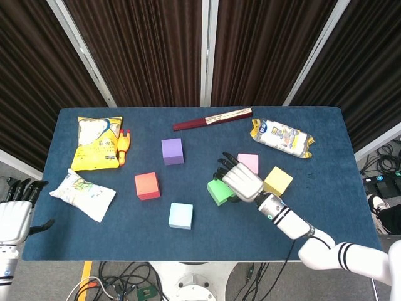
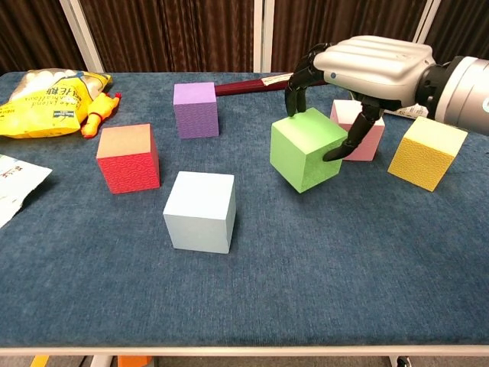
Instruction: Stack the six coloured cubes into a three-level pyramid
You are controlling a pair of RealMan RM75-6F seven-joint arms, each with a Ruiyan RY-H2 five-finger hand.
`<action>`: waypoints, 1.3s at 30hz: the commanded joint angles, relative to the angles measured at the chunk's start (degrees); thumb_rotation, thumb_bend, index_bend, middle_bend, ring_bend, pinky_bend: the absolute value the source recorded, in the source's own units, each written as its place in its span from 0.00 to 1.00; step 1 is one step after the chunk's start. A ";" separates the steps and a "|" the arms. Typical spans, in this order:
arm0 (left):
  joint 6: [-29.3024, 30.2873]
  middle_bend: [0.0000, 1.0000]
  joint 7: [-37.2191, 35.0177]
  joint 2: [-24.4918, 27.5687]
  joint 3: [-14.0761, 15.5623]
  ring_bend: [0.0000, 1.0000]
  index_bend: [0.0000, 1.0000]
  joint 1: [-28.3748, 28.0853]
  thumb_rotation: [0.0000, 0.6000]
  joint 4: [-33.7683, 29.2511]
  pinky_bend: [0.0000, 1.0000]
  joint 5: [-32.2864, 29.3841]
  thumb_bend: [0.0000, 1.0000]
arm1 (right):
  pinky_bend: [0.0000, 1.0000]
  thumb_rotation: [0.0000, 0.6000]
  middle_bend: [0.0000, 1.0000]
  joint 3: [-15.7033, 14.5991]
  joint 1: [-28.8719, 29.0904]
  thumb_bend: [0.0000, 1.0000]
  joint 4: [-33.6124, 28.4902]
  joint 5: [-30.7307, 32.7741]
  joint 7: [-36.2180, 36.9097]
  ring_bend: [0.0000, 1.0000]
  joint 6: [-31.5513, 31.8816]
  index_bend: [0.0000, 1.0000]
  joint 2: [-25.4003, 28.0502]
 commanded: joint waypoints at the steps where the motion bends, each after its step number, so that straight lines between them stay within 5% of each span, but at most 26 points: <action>1: -0.05 0.15 -0.49 -0.25 0.05 0.06 0.17 -0.02 1.00 0.55 0.08 0.05 0.00 | 0.07 1.00 0.49 2.50 -1.15 0.00 -3.86 9.58 -11.81 0.15 -0.38 0.38 -3.40; 8: -0.09 0.15 -1.71 -0.68 0.22 0.06 0.17 0.13 1.00 1.74 0.08 -0.02 0.00 | 0.05 1.00 0.49 4.08 -0.69 0.00 -4.15 17.52 -20.58 0.15 1.53 0.37 -8.49; 25: -0.13 0.15 -3.00 -1.39 0.32 0.06 0.17 0.18 1.00 3.29 0.08 0.02 0.00 | 0.00 1.00 0.46 4.21 -0.79 0.00 -4.34 24.56 -27.43 0.14 6.72 0.27 -14.68; 32: -0.02 0.15 -3.21 -1.70 0.34 0.06 0.17 0.24 1.00 3.84 0.08 0.06 0.00 | 0.00 1.00 0.25 3.84 -0.89 0.00 -7.79 26.52 -26.48 0.01 5.14 0.01 -12.47; 39: 0.21 0.15 -3.03 -1.59 0.33 0.06 0.17 0.33 1.00 3.64 0.08 0.13 0.00 | 0.00 1.00 0.20 4.31 -1.48 0.00 -14.78 28.62 -22.84 0.00 2.45 0.00 -4.54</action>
